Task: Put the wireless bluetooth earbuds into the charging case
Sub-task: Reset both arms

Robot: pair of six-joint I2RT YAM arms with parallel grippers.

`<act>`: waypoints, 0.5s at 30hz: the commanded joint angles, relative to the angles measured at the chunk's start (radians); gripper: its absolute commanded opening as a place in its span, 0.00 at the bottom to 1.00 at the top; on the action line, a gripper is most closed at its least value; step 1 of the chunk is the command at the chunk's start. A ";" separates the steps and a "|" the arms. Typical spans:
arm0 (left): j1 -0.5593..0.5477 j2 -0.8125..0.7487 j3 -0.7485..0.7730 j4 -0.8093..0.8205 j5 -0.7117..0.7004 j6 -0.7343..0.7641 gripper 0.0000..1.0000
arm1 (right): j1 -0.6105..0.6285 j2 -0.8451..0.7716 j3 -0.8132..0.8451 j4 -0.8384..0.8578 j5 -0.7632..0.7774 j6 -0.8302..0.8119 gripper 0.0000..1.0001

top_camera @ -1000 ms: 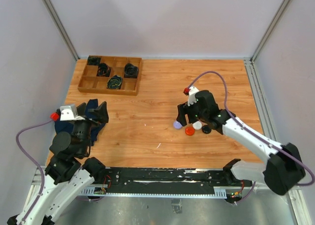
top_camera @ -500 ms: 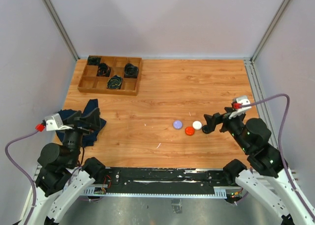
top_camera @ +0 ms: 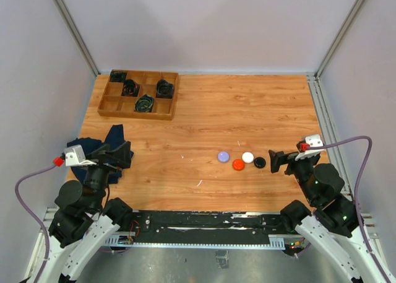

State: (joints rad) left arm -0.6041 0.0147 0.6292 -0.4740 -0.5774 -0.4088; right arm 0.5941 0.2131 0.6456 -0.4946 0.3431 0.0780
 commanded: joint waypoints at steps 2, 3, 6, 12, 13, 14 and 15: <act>0.006 -0.001 -0.028 0.000 0.013 -0.011 0.99 | -0.007 -0.010 -0.010 0.002 0.054 -0.031 0.99; 0.006 -0.002 -0.025 -0.001 0.012 -0.010 0.99 | -0.007 -0.010 -0.011 0.001 0.060 -0.033 0.98; 0.006 -0.005 -0.029 0.000 0.011 -0.012 0.99 | -0.007 -0.013 -0.011 0.002 0.066 -0.034 0.99; 0.006 -0.006 -0.032 0.010 0.022 -0.002 0.99 | -0.007 -0.013 -0.013 0.002 0.074 -0.032 0.98; 0.006 -0.006 -0.032 0.009 0.020 -0.002 0.99 | -0.007 -0.012 -0.012 0.001 0.075 -0.033 0.99; 0.006 -0.008 -0.031 0.007 0.017 -0.003 0.99 | -0.007 -0.013 -0.014 0.002 0.079 -0.033 0.99; 0.006 -0.009 -0.031 0.008 0.014 -0.004 0.99 | -0.007 -0.014 -0.014 0.001 0.081 -0.034 0.99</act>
State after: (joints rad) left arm -0.6041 0.0147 0.6052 -0.4847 -0.5613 -0.4122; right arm 0.5941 0.2127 0.6411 -0.4969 0.3920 0.0532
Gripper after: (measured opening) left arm 0.993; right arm 0.986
